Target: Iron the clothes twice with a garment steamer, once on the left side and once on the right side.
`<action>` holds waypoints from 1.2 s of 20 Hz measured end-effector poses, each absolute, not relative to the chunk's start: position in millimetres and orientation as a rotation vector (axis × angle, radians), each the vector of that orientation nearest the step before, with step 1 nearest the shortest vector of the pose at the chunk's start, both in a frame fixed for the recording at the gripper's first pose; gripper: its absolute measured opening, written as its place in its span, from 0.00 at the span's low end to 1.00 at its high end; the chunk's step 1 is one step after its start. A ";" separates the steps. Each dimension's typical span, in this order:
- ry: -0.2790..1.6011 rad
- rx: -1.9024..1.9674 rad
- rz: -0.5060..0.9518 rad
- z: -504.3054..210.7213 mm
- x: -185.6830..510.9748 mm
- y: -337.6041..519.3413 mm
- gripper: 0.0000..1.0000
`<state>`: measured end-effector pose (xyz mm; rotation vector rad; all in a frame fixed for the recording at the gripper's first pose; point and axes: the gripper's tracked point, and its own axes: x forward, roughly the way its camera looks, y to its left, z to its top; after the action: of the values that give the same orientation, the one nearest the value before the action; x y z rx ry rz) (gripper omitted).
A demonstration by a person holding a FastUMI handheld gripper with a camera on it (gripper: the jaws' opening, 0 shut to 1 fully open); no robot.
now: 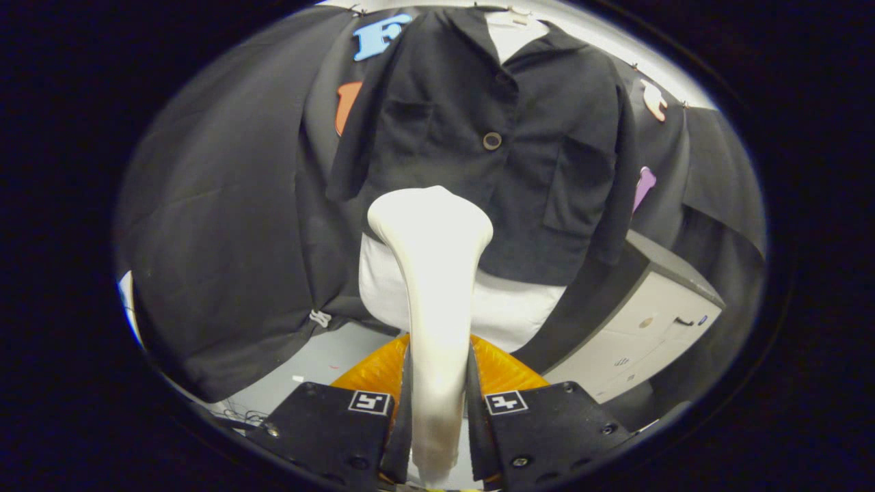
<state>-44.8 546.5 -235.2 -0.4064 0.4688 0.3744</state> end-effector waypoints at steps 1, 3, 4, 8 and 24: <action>0.427 -0.409 0.371 -218.5 -48.2 532.4 0.37; 0.376 -0.396 0.372 -187.8 -56.1 502.1 0.37; 0.358 -0.380 0.362 -172.9 -59.4 481.5 0.37; 0.307 -0.310 0.292 -125.5 -75.0 385.2 0.37; 0.304 -0.132 0.117 -53.6 -161.4 61.3 0.37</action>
<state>-161.4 61.3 -53.6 -0.1316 0.3043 0.1168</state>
